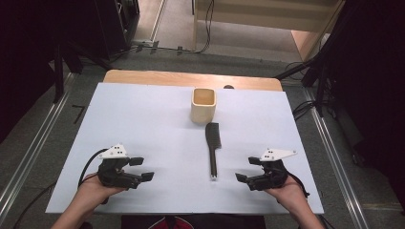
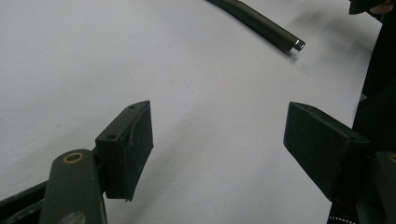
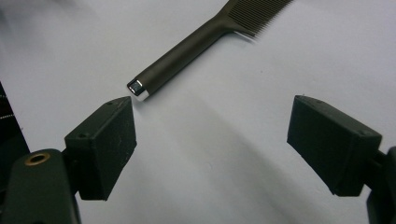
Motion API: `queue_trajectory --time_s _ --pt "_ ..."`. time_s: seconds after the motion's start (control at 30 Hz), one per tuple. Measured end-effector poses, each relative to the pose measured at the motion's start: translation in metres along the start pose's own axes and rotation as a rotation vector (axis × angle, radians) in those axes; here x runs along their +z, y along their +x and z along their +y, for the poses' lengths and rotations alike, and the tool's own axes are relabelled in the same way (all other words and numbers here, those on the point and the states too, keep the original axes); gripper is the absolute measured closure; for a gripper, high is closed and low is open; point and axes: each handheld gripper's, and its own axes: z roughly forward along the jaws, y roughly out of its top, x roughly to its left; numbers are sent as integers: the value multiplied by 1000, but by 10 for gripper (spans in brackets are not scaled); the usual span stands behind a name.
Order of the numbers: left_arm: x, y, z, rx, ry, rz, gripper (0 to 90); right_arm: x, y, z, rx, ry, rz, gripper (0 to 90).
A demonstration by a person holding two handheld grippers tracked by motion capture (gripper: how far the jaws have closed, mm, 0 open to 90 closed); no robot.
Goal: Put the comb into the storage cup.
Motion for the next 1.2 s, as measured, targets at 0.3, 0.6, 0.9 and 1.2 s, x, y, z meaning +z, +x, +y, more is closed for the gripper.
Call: queue_trajectory --time_s 0.3,0.6,0.9,1.2 --pt "0 2 1 -22 7 -3 250 2 -1 0 0 -7 0 139" --pt "1 4 2 -30 16 2 250 1 -2 1 20 -23 -8 139" --pt "1 5 3 -38 14 3 250 2 -2 1 16 -19 -12 139" --pt "1 5 3 -39 15 3 250 2 -2 1 18 -19 -16 139"
